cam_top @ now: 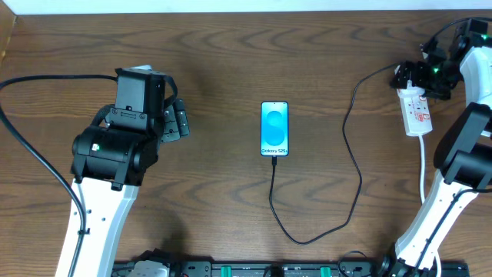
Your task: Plug charger to phone and switch on socket
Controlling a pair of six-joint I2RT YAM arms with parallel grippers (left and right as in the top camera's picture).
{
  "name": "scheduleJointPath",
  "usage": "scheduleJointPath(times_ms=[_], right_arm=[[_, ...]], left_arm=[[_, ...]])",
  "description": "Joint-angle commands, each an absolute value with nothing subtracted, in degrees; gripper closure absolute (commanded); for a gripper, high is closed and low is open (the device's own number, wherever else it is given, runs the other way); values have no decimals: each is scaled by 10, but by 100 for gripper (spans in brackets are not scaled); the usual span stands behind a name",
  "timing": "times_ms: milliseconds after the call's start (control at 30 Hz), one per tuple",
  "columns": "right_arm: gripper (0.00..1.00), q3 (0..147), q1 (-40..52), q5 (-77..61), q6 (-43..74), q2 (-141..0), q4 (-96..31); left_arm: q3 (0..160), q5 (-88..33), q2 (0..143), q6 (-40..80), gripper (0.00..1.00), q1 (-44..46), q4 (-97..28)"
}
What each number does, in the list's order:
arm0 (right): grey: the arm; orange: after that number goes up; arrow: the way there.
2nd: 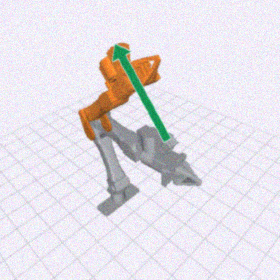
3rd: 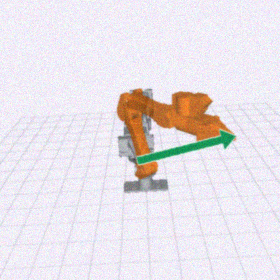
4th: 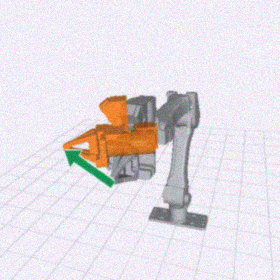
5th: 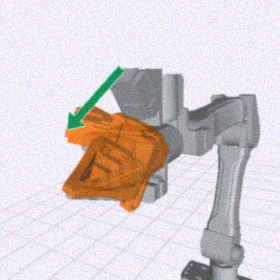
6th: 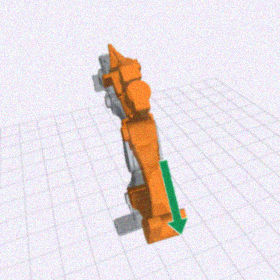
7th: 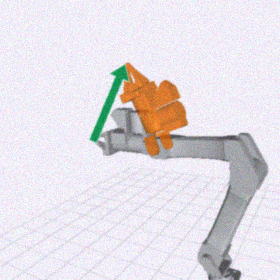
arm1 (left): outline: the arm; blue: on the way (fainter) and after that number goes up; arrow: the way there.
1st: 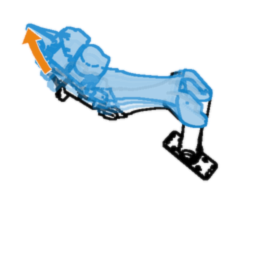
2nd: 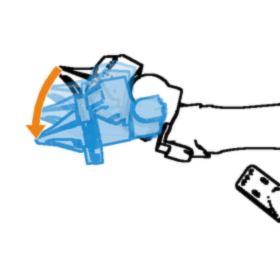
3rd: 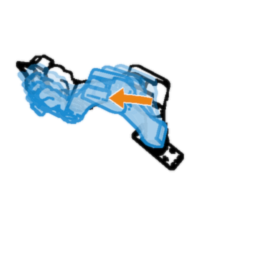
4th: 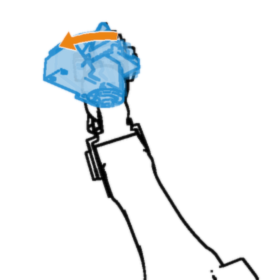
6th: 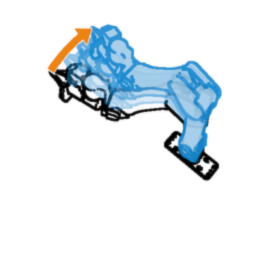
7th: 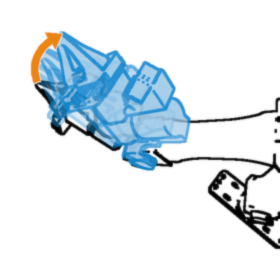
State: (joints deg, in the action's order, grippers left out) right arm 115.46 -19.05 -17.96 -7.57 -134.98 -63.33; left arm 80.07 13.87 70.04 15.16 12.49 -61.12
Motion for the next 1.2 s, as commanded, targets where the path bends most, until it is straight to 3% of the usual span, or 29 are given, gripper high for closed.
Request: scheduleJointPath(times_ms=[0,1167], right_arm=[[1,1150,-170,-196,-73,-1360,-635],[1,1192,-188,-182,-78,-1360,-670]], left_arm=[[804,144,701,149,8,126,-613],[804,144,701,149,8,126,-613]])
